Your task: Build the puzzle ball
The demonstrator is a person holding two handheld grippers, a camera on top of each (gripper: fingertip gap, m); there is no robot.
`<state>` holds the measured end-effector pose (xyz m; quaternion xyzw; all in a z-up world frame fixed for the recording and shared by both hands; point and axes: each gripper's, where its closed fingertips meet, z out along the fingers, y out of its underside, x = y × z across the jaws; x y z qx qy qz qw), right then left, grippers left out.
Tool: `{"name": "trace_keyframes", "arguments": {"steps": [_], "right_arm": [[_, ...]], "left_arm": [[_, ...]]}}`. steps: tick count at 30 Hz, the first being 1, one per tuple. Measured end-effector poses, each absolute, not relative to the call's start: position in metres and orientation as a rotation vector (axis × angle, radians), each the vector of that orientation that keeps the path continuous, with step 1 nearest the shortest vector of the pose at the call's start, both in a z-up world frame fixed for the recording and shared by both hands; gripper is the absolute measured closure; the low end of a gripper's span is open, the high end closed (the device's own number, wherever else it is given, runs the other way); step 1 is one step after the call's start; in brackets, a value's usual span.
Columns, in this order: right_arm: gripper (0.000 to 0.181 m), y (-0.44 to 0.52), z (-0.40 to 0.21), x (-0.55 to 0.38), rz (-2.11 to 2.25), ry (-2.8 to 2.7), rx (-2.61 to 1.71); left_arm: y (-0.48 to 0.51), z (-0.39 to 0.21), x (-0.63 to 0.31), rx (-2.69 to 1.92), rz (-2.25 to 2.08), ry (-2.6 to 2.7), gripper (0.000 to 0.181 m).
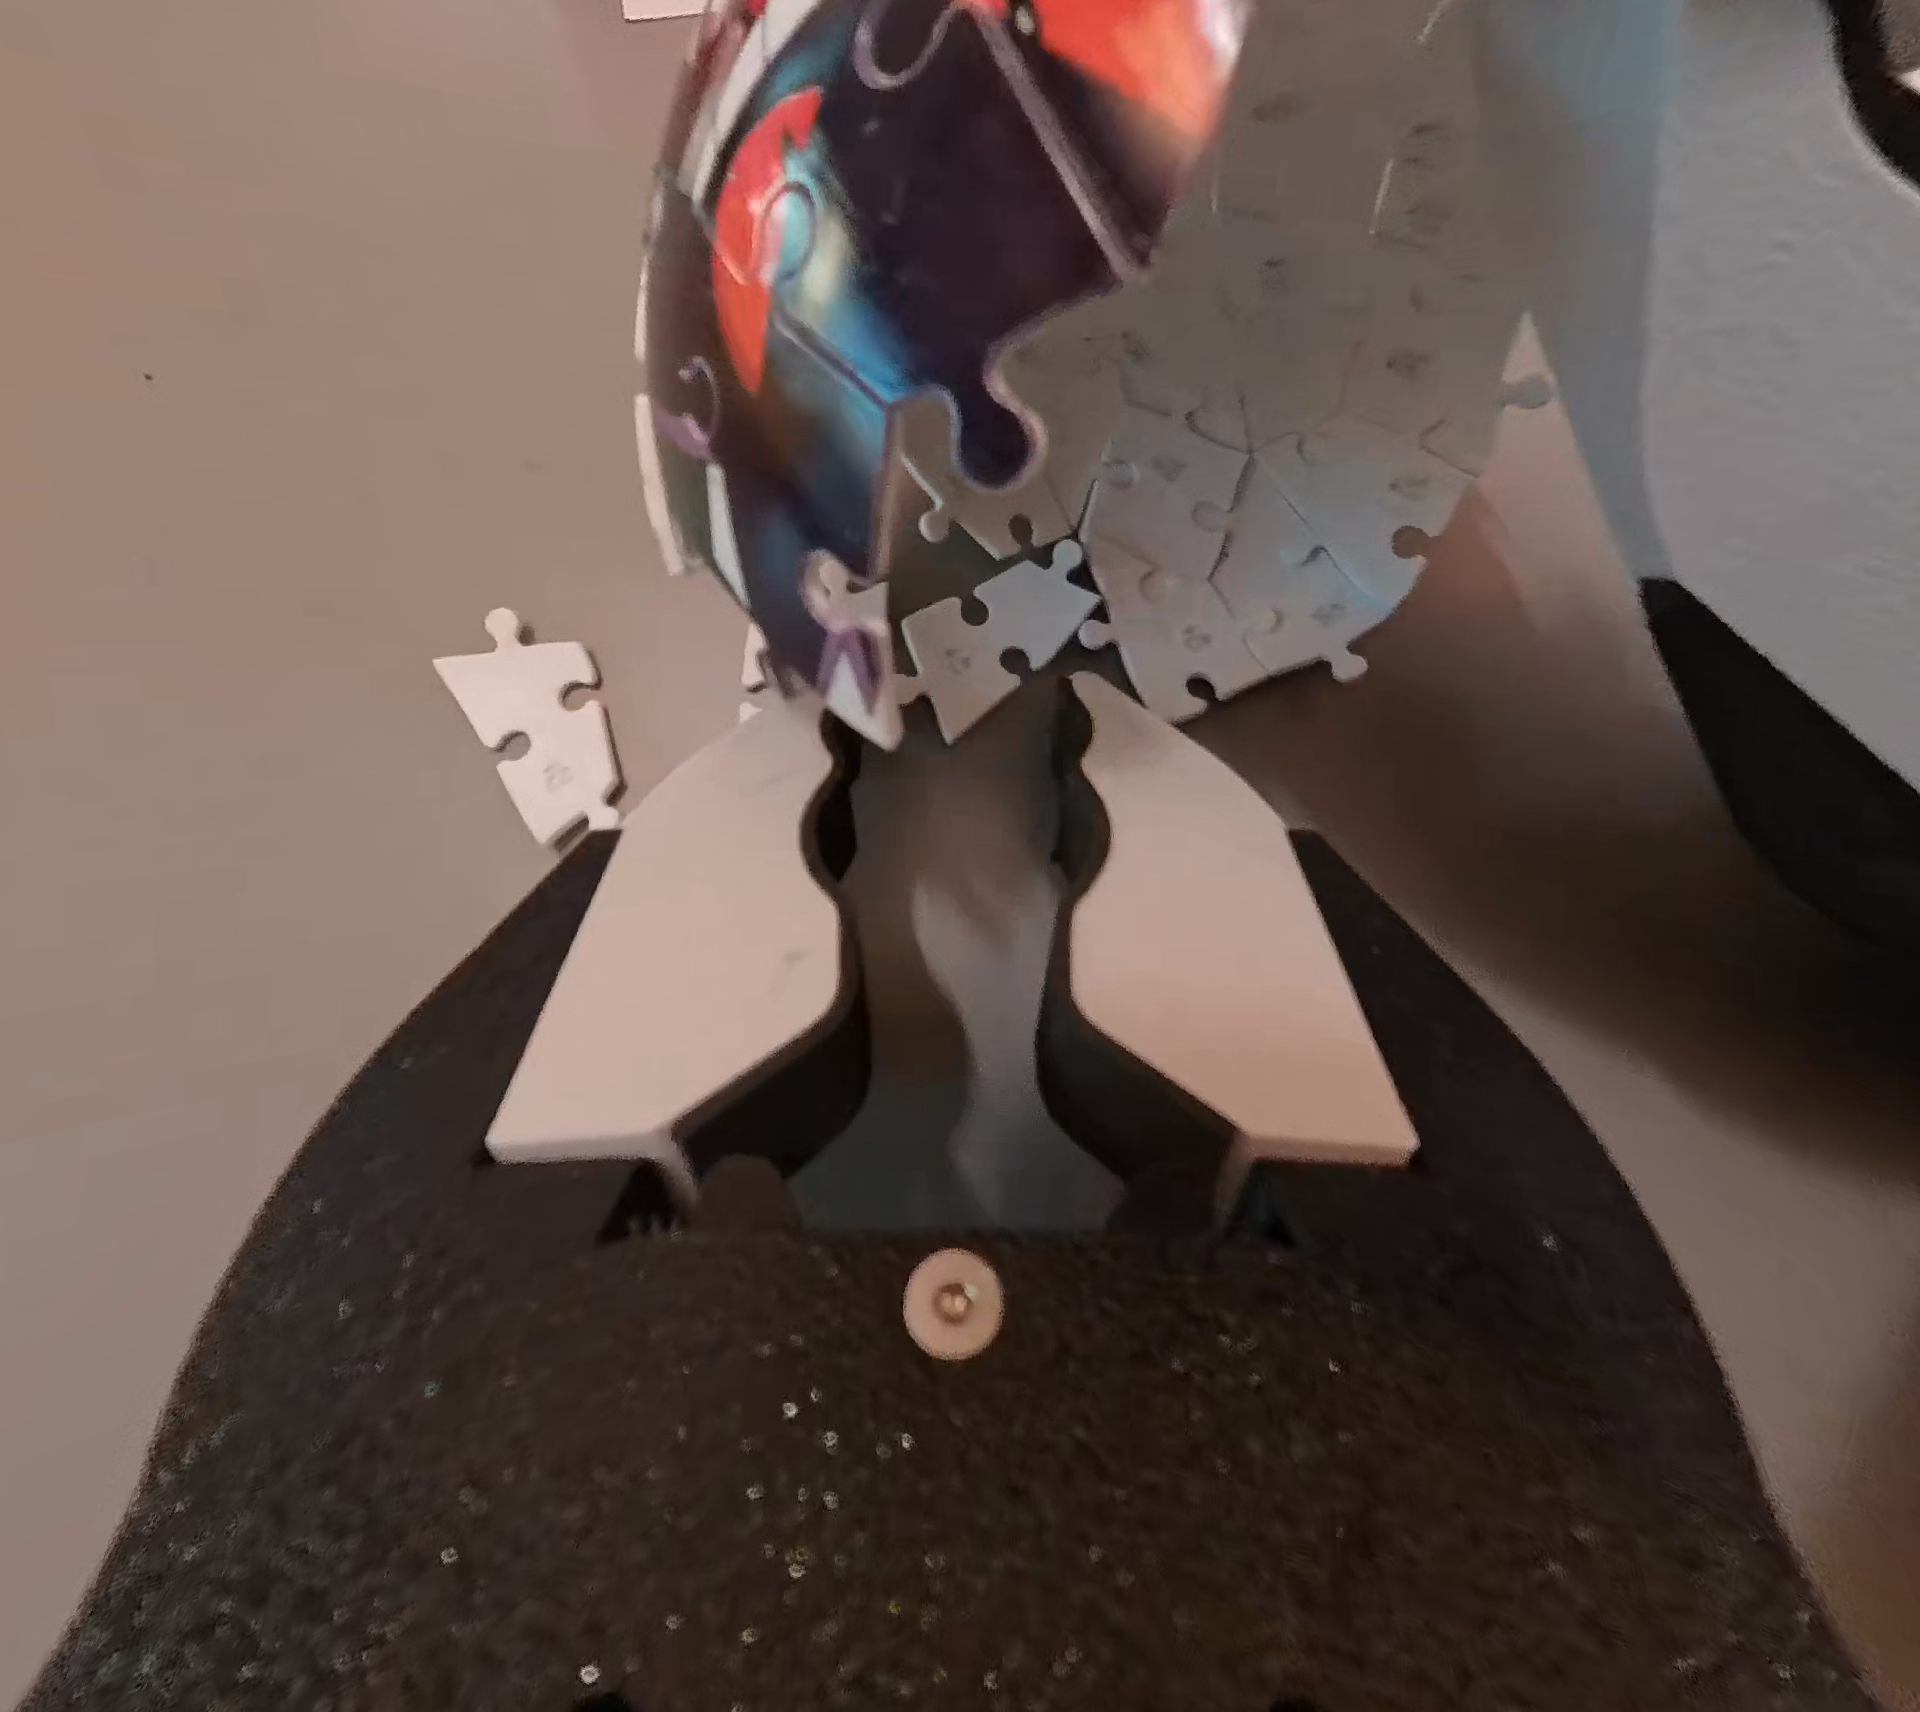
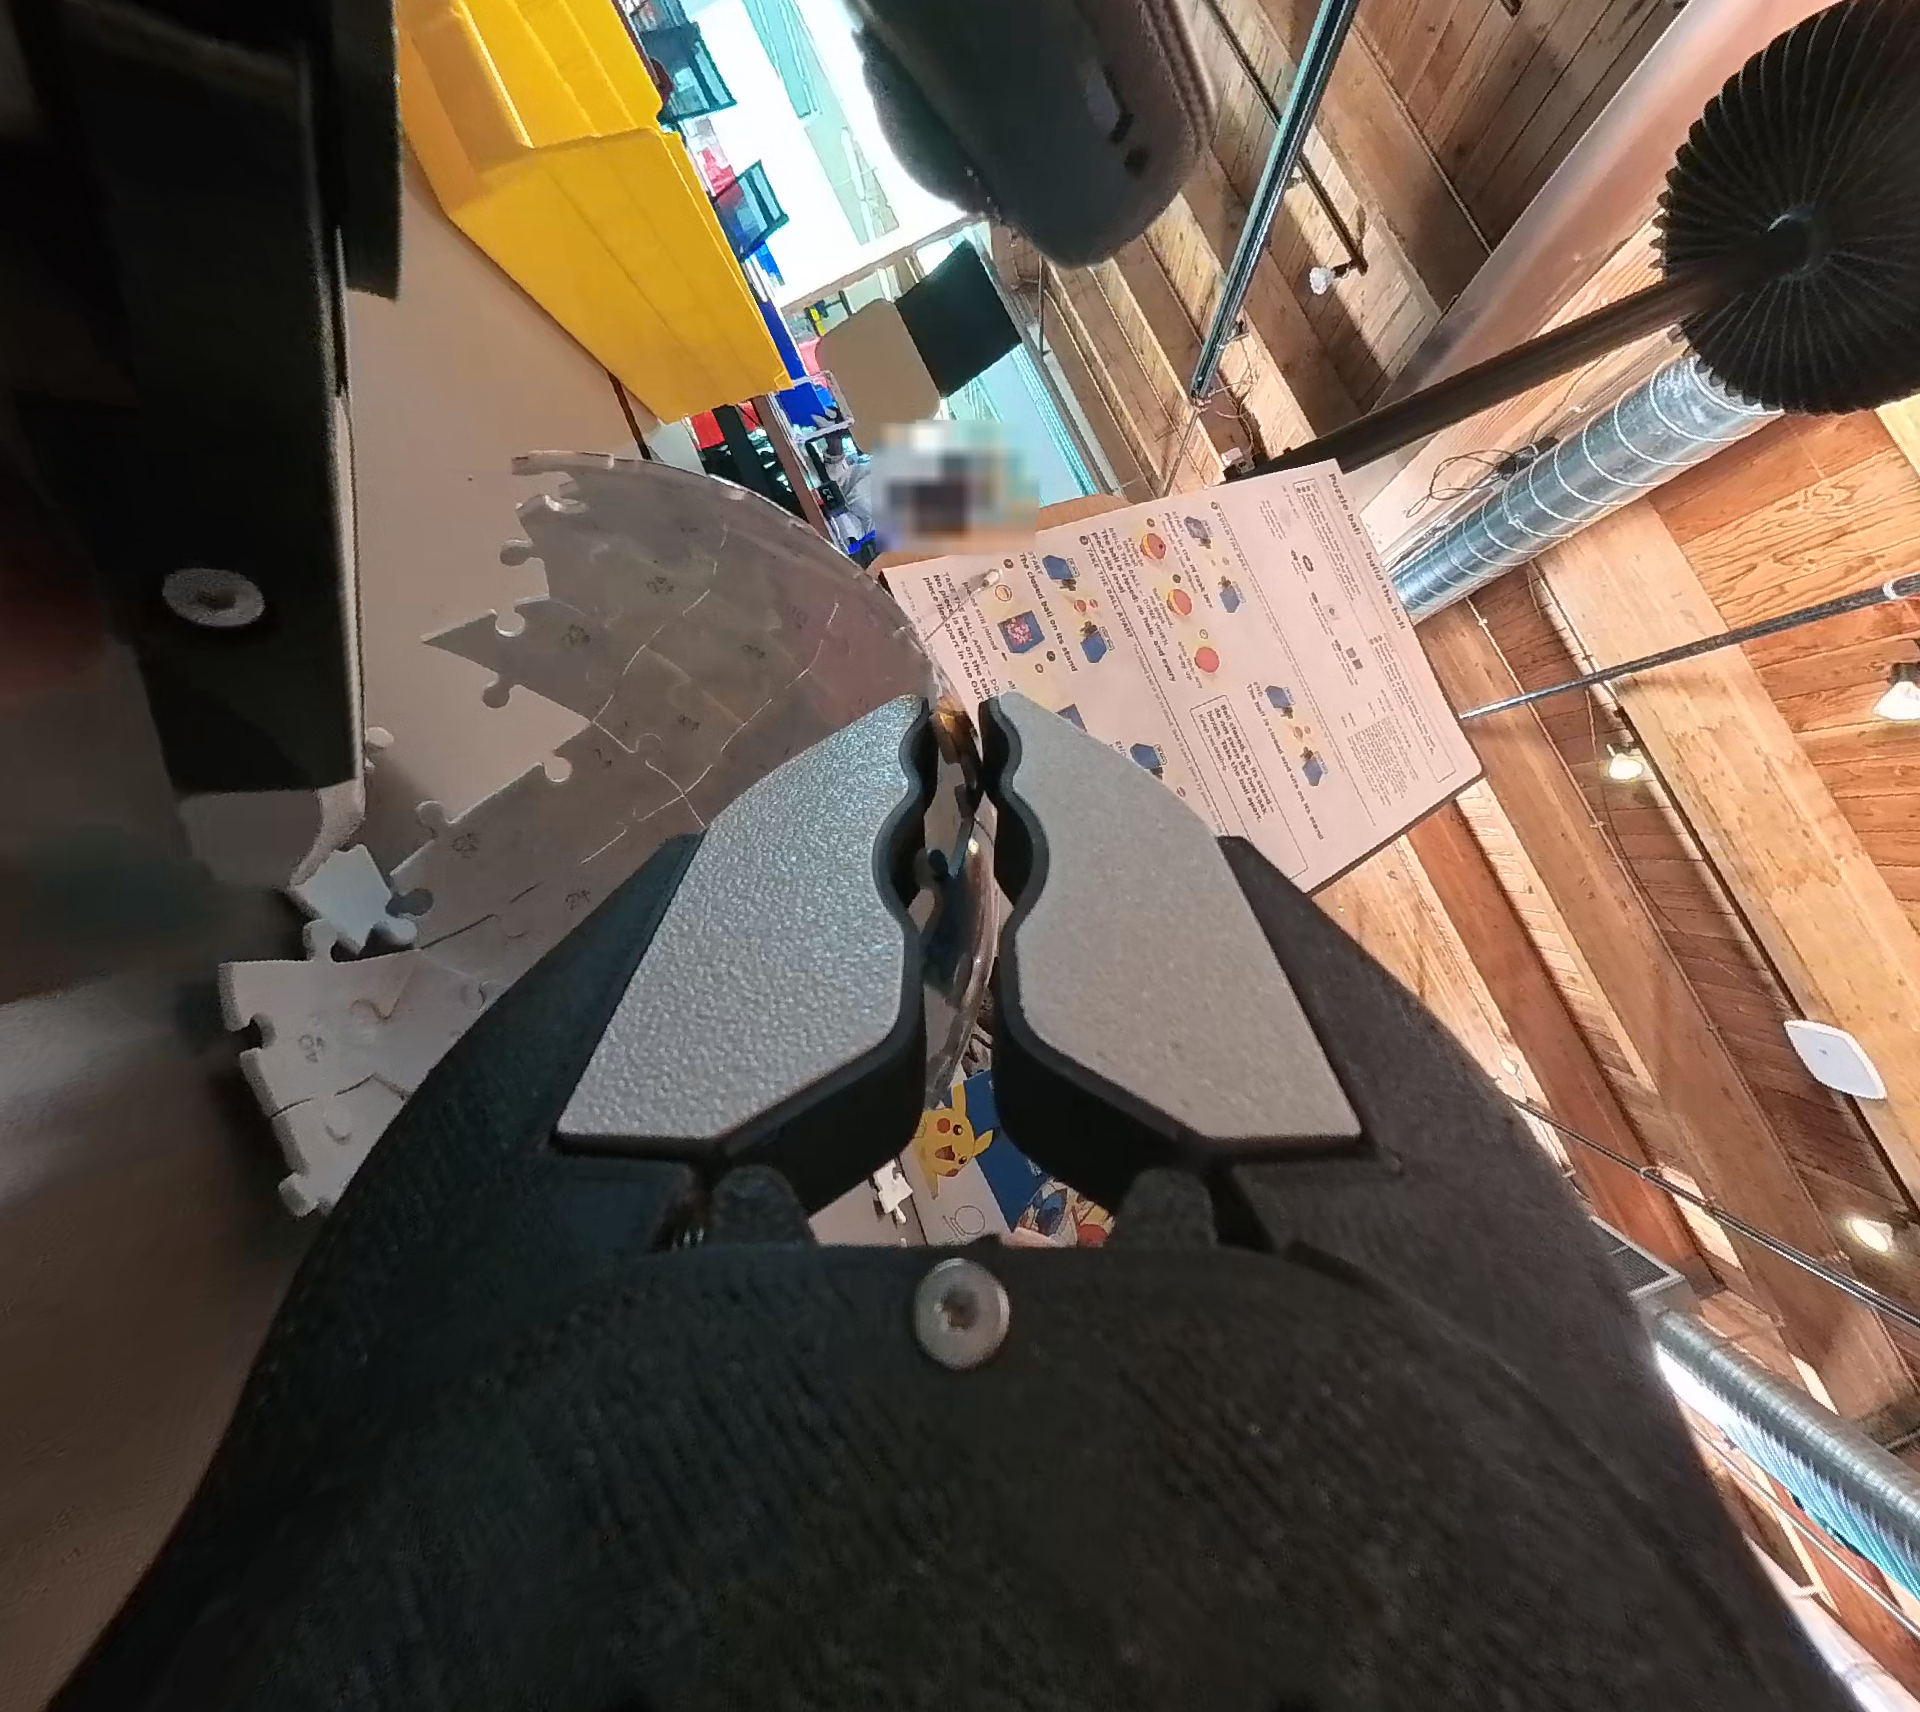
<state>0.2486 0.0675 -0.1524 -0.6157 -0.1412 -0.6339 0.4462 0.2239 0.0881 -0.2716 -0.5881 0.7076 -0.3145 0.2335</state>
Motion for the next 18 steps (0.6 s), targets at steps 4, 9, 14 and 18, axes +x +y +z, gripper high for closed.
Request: {"name": "trace_keyframes", "arguments": {"steps": [4, 9, 14, 18], "right_arm": [[0.174, 0.067, -0.152, 0.249, -1.569, -0.347, -1.525], [0.174, 0.066, -0.153, 0.249, -1.569, -0.343, -1.526], [0.174, 0.066, -0.153, 0.249, -1.569, -0.345, -1.526], [0.174, 0.066, -0.153, 0.249, -1.569, -0.343, -1.526]], "left_arm": [[0.086, -0.273, 0.226, -1.618, -0.867, 1.969, 0.146], [0.079, -0.273, 0.219, -1.584, -0.888, 2.018, 0.151], [0.078, -0.274, 0.214, -1.555, -0.882, 2.058, 0.157], [0.078, -0.269, 0.211, -1.517, -0.904, 2.065, 0.159]]}}
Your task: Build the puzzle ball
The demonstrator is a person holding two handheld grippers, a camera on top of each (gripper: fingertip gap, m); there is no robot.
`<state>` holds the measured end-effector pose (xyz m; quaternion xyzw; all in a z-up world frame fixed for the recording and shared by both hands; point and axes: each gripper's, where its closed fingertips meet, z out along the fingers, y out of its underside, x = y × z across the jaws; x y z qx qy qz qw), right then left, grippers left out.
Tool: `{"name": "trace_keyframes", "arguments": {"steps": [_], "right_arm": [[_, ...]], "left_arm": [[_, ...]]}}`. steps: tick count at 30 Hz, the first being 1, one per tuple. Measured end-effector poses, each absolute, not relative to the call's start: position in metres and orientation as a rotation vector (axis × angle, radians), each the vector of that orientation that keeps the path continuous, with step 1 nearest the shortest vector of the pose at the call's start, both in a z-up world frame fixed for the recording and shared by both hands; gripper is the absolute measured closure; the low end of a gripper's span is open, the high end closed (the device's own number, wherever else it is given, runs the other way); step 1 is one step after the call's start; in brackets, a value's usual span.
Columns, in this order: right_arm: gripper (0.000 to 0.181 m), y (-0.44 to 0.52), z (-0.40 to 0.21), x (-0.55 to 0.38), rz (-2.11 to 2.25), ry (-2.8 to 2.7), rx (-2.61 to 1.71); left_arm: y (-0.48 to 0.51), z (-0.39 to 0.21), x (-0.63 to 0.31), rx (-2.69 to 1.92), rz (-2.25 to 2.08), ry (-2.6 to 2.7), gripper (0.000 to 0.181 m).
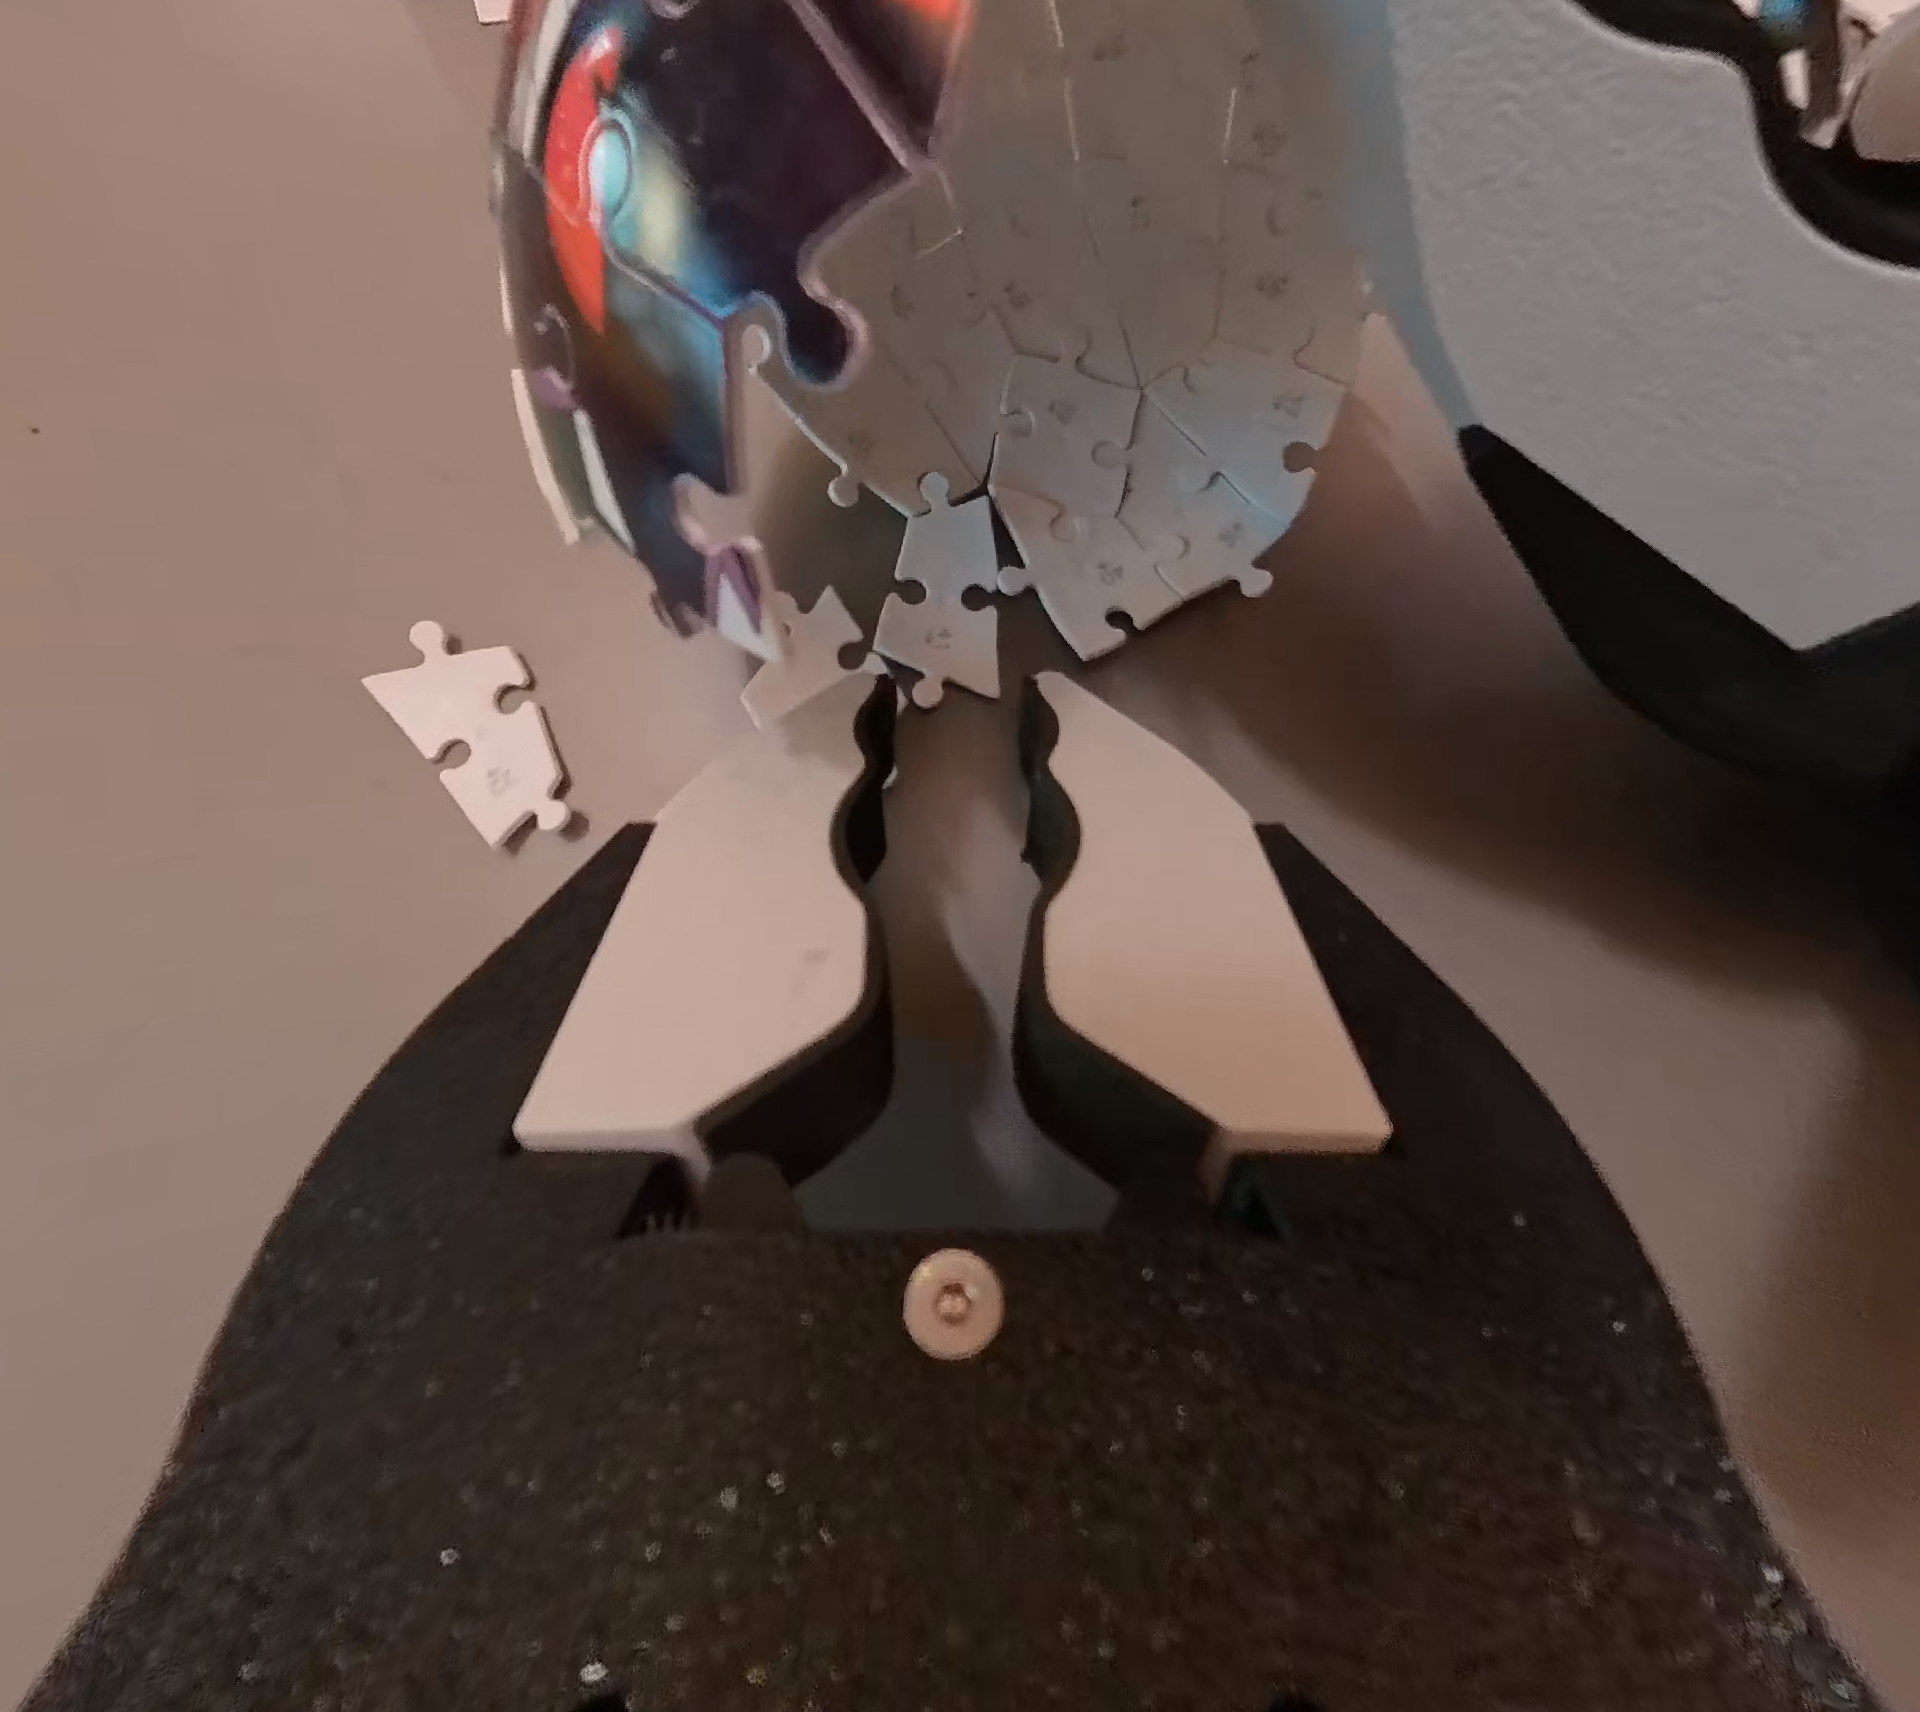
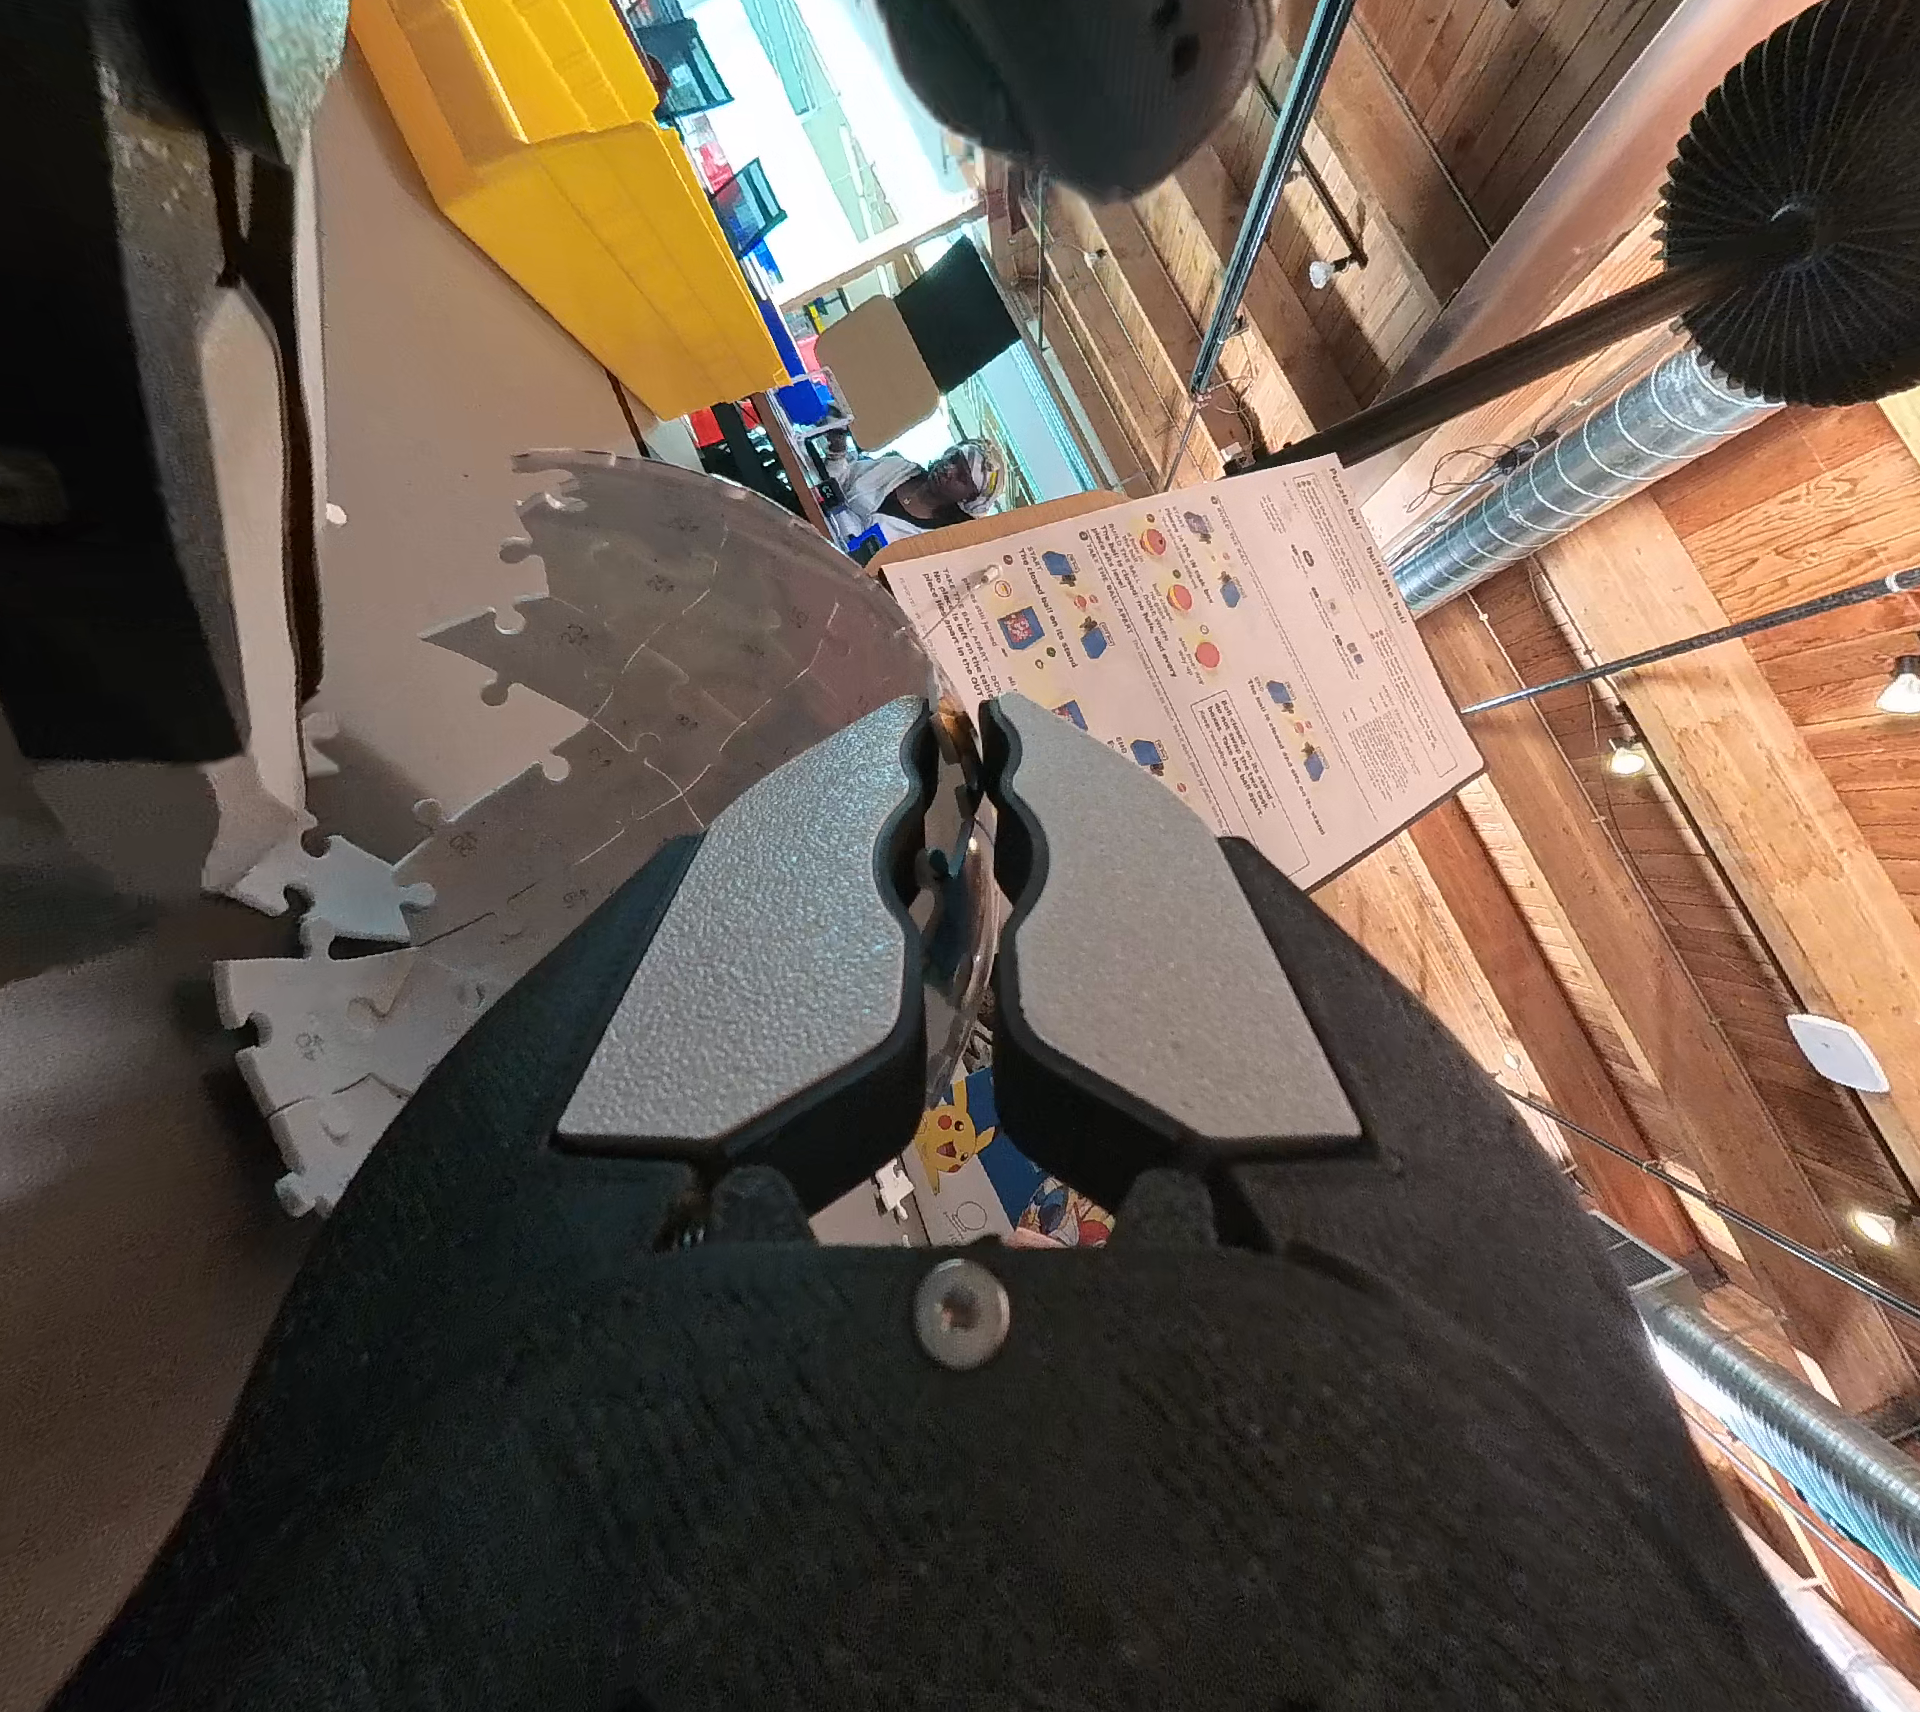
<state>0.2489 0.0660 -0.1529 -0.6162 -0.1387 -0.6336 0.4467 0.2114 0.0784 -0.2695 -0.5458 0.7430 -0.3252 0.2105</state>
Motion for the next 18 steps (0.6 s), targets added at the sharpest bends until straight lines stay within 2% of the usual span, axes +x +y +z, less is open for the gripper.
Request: {"name": "trace_keyframes", "arguments": {"steps": [7, 15, 18], "right_arm": [[0.174, 0.067, -0.153, 0.248, -1.569, -0.349, -1.524], [0.174, 0.065, -0.153, 0.25, -1.567, -0.337, -1.529], [0.174, 0.064, -0.153, 0.251, -1.569, -0.325, -1.532]], "left_arm": [[0.08, -0.274, 0.219, -1.47, -0.845, 2.073, 0.146], [0.078, -0.276, 0.227, -1.433, -0.822, 2.116, 0.147], [0.076, -0.276, 0.227, -1.412, -0.817, 2.135, 0.154]]}}
